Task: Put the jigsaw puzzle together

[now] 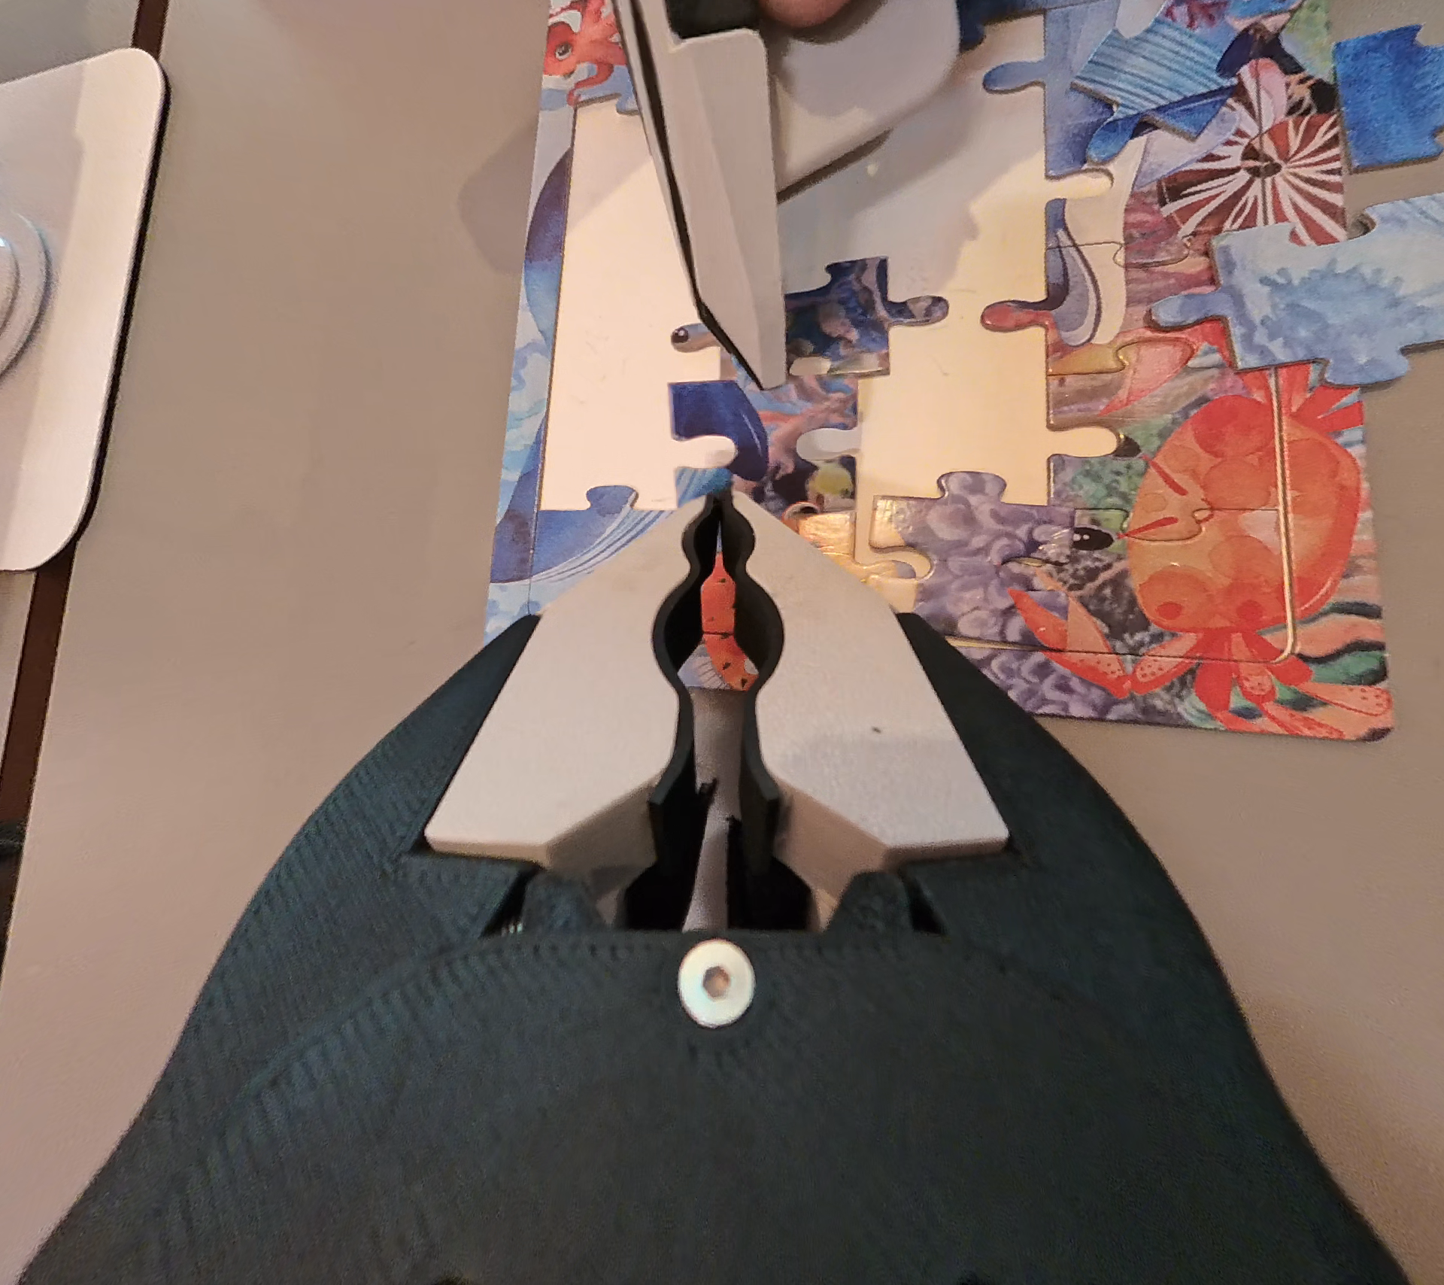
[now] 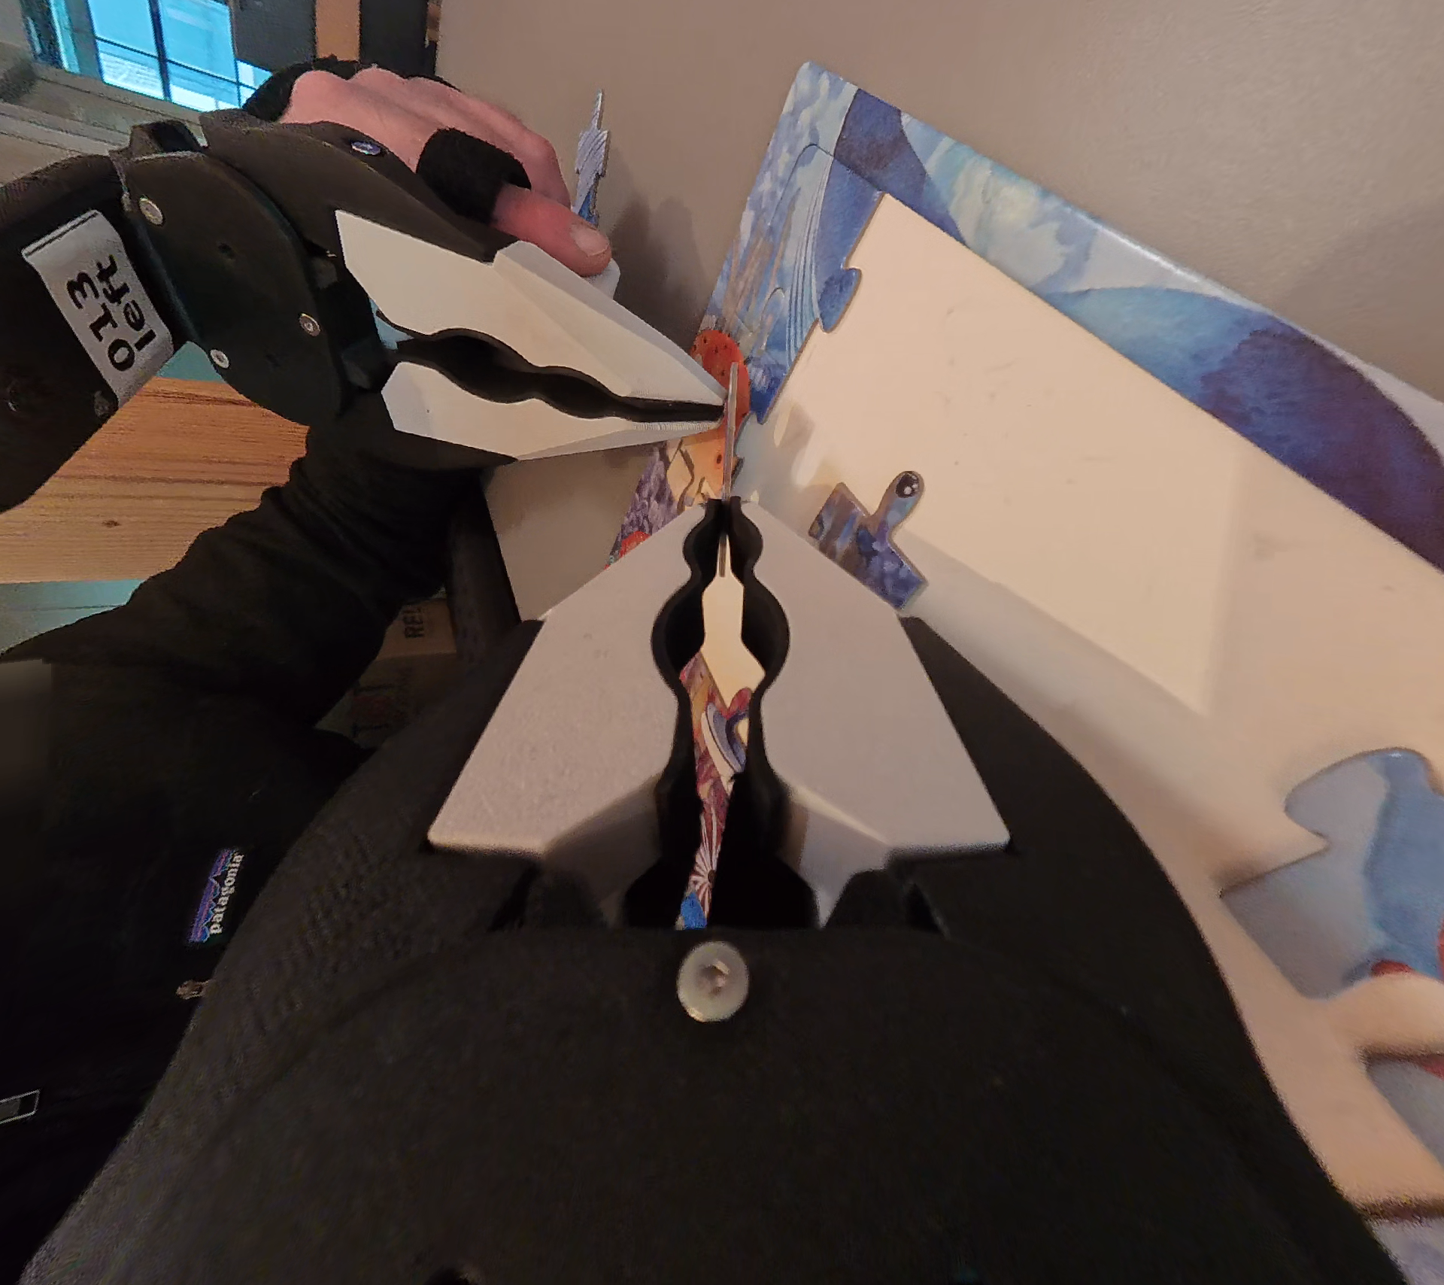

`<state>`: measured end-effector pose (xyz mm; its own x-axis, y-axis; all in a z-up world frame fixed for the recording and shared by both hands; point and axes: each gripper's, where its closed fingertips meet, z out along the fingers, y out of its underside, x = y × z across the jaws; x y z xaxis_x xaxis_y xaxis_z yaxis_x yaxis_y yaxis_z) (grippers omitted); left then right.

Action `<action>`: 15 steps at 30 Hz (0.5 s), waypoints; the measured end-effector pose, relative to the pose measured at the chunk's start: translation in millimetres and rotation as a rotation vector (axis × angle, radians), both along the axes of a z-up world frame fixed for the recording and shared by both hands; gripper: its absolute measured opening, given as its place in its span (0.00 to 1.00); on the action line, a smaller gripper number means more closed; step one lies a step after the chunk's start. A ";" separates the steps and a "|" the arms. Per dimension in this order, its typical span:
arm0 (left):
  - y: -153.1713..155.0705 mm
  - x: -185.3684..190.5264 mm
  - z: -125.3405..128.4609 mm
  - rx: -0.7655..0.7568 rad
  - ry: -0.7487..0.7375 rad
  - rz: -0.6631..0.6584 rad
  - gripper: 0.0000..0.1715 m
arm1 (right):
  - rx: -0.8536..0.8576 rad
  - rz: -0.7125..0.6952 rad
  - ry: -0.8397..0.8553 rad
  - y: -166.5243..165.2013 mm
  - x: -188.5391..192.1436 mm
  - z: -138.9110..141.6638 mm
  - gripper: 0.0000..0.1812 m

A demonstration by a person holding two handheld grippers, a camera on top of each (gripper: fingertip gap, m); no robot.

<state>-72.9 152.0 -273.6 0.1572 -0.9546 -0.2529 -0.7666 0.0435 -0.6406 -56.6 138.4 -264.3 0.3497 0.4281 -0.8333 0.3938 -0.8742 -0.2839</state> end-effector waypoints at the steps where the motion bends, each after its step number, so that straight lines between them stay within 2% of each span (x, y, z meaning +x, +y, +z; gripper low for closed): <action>1: 0.7 -0.5 2.0 0.002 -0.005 0.002 0.00 | -0.004 0.002 0.005 -1.0 -0.5 0.6 0.00; 15: -2.1 2.0 -8.9 0.002 0.035 -0.017 0.00 | -0.018 -0.083 0.035 1.0 2.1 -5.1 0.00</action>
